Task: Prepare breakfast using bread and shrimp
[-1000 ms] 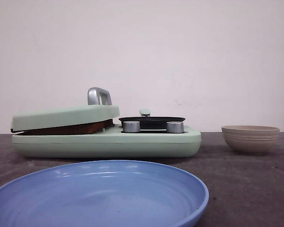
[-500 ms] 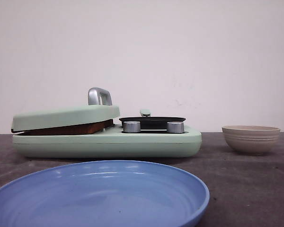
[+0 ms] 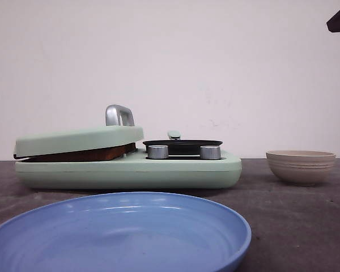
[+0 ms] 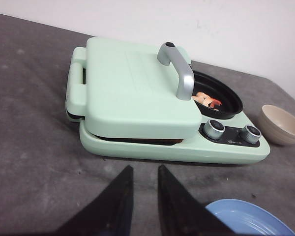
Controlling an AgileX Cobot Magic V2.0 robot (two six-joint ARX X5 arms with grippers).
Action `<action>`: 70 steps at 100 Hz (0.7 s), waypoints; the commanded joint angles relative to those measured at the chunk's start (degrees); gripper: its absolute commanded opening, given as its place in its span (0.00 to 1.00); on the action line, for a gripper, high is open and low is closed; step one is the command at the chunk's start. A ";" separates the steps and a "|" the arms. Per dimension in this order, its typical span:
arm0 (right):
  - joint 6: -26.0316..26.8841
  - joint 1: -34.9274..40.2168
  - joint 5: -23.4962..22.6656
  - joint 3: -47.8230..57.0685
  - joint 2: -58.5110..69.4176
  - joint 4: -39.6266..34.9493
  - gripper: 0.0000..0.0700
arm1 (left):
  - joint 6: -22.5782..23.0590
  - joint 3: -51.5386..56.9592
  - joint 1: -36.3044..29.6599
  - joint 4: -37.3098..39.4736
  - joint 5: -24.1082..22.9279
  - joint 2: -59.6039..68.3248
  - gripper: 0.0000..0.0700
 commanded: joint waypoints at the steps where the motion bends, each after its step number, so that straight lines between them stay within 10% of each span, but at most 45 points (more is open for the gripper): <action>1: 1.60 0.31 -0.09 0.15 -0.04 0.94 0.00 | -1.97 0.17 -0.17 0.44 -0.33 -0.02 0.02; 19: 2.78 0.31 -6.38 0.17 -0.04 0.85 0.01 | -6.01 0.24 -0.17 0.26 0.72 -0.02 0.02; 70: 2.80 0.31 -6.10 0.20 -0.04 1.22 0.01 | -6.01 0.24 -0.17 0.26 0.74 -0.02 0.02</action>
